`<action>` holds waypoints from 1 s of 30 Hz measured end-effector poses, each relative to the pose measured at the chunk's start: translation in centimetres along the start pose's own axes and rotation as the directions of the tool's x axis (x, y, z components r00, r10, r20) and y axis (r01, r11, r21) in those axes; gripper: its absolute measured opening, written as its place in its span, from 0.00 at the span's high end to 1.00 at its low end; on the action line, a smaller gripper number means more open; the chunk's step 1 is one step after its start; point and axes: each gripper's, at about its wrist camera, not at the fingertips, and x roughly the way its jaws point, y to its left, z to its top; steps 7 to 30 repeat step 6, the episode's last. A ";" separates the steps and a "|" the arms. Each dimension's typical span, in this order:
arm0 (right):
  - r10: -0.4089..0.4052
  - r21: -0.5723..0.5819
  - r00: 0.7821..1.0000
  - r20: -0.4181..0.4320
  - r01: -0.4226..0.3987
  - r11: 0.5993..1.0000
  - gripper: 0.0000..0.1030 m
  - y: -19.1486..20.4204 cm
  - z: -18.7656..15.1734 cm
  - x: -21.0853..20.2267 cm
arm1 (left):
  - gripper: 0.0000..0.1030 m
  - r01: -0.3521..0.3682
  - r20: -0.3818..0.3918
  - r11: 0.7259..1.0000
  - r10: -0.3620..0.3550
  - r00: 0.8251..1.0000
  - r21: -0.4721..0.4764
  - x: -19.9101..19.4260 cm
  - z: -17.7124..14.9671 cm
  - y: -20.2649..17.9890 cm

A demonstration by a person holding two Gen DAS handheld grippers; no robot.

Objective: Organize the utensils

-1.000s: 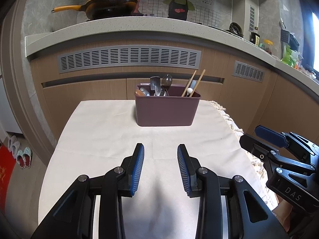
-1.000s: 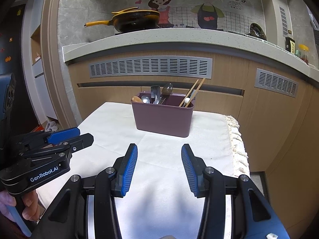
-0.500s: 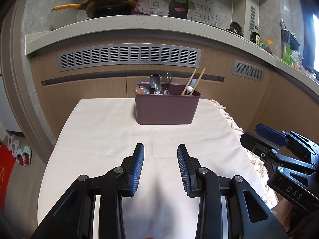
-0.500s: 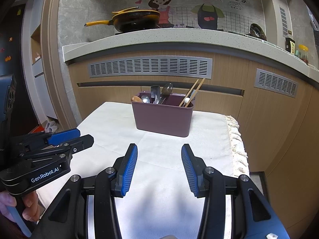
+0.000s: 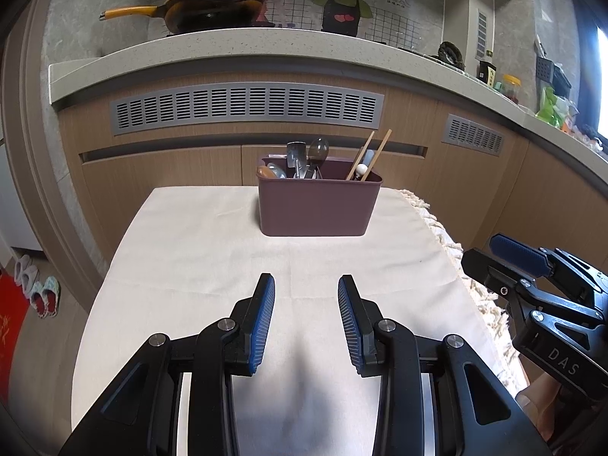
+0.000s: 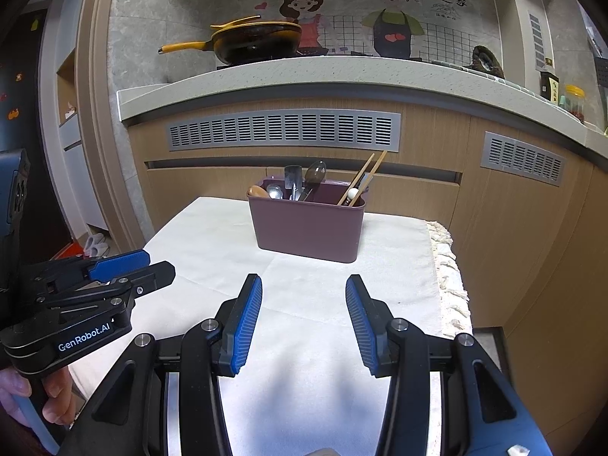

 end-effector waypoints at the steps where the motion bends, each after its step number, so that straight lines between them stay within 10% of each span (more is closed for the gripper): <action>1: -0.001 0.001 1.000 0.000 0.001 1.000 0.57 0.0 0.0 0.0 | 0.65 0.000 0.000 1.000 0.000 1.000 -0.001 0.0 0.0 0.0; 30: -0.005 0.004 1.000 -0.001 0.005 1.000 0.57 -0.1 0.0 0.1 | 0.65 -0.002 0.000 1.000 0.002 1.000 -0.003 -0.1 0.0 0.2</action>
